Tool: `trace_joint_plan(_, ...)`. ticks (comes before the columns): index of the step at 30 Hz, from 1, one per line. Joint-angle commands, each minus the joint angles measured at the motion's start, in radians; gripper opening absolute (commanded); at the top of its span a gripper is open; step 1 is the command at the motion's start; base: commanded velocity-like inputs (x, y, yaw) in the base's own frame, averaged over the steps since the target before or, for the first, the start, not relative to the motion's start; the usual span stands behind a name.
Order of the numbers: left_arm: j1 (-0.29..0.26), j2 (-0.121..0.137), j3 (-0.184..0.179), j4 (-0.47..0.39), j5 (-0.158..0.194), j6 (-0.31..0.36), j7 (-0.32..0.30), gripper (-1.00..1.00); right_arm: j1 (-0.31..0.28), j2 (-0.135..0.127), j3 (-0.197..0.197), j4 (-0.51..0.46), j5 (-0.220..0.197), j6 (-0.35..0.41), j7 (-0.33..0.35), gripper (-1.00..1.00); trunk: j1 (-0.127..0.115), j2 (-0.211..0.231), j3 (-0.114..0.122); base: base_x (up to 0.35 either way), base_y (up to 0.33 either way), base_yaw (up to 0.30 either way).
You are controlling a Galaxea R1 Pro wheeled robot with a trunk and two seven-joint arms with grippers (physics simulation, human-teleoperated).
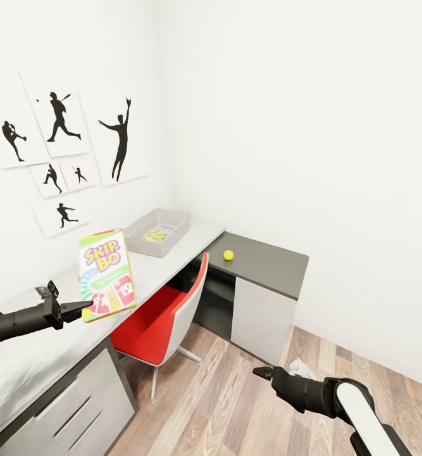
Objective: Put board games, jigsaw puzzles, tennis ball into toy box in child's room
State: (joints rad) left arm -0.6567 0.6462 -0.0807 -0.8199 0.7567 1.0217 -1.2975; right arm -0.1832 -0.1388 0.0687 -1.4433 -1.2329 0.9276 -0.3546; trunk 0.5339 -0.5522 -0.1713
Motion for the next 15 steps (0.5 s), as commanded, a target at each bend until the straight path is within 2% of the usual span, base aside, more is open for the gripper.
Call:
trace_joint_plan(1, -0.001, 0.001, -0.004, 0.001, 0.004, 0.008, -0.003, -1.00, -0.001, -0.001, 0.003, -0.004, -0.010, 0.001, -0.011, 1.00, 0.000, -0.002, -0.002, 0.007, -0.002, 0.000)
trace_joint_plan(5, -0.001, 0.001, -0.010, 0.001, 0.004, 0.008, -0.003, -1.00, -0.001, -0.007, 0.006, -0.103, -0.010, 0.009, -0.018, 1.00, 0.000, -0.002, -0.002, 0.002, 0.000, 0.000)
trace_joint_plan(7, -0.001, 0.001, -0.012, 0.001, 0.004, 0.008, -0.003, -1.00, -0.031, -0.019, -0.004, -0.133, -0.010, 0.027, -0.021, 1.00, 0.000, -0.002, -0.002, 0.000, 0.000, 0.000)
trace_joint_plan(8, -0.001, 0.001, -0.015, 0.001, 0.004, 0.008, -0.003, -1.00, -0.075, -0.025, -0.008, -0.138, -0.010, 0.053, -0.021, 1.00, 0.000, -0.002, -0.002, 0.000, 0.000, 0.000)
trace_joint_plan(9, -0.001, 0.001, -0.021, 0.001, 0.004, 0.008, -0.003, -1.00, -0.161, -0.037, -0.016, -0.140, -0.013, 0.090, -0.023, 1.00, 0.000, -0.002, -0.002, 0.000, 0.000, 0.000)
trace_joint_plan(11, -0.001, 0.001, -0.024, 0.001, 0.004, 0.008, -0.002, -1.00, -0.290, -0.062, -0.028, -0.131, -0.017, 0.107, -0.029, 1.00, 0.000, -0.002, -0.002, 0.000, 0.000, 0.000)
trace_joint_plan(14, -0.001, 0.000, -0.024, 0.001, 0.004, 0.007, 0.001, -1.00, -0.402, -0.095, -0.042, -0.114, -0.028, 0.114, -0.037, 1.00, 0.000, -0.002, -0.002, 0.000, 0.000, 0.000)
trace_joint_plan(15, -0.001, 0.000, -0.026, 0.001, 0.003, 0.007, 0.002, -1.00, -0.426, -0.102, -0.061, -0.113, -0.049, 0.113, -0.038, 1.00, 0.000, -0.002, -0.002, 0.000, 0.000, 0.000)
